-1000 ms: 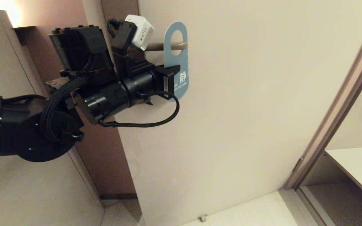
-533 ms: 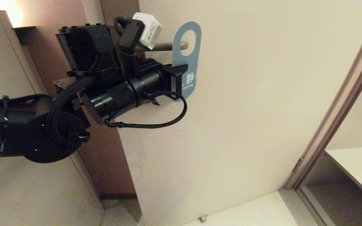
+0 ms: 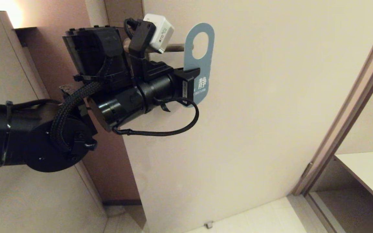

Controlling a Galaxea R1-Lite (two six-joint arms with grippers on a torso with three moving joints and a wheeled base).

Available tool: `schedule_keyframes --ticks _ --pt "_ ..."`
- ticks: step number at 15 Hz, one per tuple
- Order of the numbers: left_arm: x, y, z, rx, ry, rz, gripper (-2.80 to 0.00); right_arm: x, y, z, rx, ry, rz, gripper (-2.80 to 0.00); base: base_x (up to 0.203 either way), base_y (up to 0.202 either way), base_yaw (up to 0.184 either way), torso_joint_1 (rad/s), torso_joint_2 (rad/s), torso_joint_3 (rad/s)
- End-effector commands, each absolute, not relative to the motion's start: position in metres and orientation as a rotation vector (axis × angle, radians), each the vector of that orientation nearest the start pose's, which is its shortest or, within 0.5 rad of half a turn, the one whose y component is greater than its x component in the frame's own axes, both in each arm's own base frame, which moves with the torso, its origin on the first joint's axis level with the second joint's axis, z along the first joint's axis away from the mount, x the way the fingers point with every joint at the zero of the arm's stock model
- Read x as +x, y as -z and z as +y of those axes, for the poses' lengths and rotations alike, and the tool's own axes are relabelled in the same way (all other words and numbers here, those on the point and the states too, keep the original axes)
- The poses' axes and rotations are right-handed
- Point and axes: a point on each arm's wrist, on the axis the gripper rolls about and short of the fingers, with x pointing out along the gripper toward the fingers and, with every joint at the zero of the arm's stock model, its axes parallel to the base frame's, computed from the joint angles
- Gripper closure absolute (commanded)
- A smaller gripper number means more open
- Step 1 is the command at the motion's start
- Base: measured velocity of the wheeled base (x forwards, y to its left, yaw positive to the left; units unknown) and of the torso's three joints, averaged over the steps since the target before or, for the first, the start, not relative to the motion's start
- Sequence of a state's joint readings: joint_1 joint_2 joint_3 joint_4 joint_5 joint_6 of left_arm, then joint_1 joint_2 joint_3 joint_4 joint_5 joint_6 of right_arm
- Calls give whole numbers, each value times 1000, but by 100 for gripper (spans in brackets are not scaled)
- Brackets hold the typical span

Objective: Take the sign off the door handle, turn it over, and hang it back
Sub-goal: Hand it to the other hand

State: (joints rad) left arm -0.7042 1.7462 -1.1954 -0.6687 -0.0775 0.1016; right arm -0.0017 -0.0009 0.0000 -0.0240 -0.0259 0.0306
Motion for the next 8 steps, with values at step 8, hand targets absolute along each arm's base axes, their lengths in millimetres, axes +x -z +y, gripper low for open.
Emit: schedule_keyframes --ticks 8 --pt "219 -290 -210 58 902 -146 0 -23 -78 -1 31 27 -25 0 0 0 0 0 0 0"
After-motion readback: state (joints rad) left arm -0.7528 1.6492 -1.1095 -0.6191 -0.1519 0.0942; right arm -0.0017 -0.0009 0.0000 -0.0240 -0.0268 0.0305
